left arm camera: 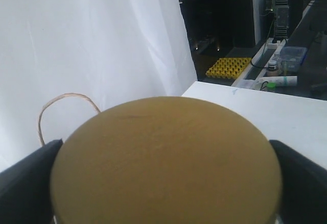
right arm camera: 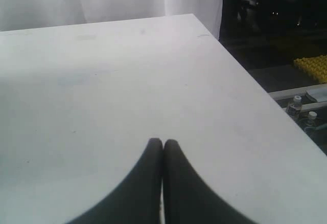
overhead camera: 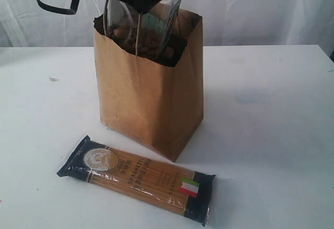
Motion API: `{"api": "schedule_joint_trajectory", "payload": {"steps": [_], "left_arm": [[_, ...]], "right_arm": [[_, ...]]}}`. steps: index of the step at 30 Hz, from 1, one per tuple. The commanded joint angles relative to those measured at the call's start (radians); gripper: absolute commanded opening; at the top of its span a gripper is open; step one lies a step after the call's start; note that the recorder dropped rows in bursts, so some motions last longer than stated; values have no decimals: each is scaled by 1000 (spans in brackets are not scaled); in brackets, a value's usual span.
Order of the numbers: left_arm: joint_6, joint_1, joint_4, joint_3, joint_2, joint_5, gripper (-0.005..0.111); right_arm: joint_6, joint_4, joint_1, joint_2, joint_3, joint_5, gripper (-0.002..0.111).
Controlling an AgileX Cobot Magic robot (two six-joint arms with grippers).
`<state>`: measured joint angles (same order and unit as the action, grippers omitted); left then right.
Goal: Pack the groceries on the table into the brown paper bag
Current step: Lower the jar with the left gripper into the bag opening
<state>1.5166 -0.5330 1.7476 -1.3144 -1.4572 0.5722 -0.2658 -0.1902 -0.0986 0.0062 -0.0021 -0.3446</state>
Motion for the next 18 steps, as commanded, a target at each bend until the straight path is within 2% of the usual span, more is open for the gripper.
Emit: {"api": "schedule_joint_trajectory", "payload": {"steps": [1, 7, 11, 14, 17, 18], "left_arm": [[5, 2, -3, -1, 13, 0, 106], [8, 2, -3, -1, 13, 2, 106], [113, 2, -3, -1, 13, 32, 105], [66, 7, -3, -1, 15, 5, 105], [234, 9, -3, -1, 0, 30, 105], [227, 9, -3, -1, -9, 51, 105]], "right_arm": [[-1, -2, -8, -6, 2, 1, 0], [-1, -2, -8, -6, 2, 1, 0], [-27, -2, -8, -6, 2, 1, 0], [-23, -2, -8, -6, 2, 1, 0], [-23, -2, -8, -6, 2, 1, 0], [-23, -2, -8, -6, 2, 1, 0]]}}
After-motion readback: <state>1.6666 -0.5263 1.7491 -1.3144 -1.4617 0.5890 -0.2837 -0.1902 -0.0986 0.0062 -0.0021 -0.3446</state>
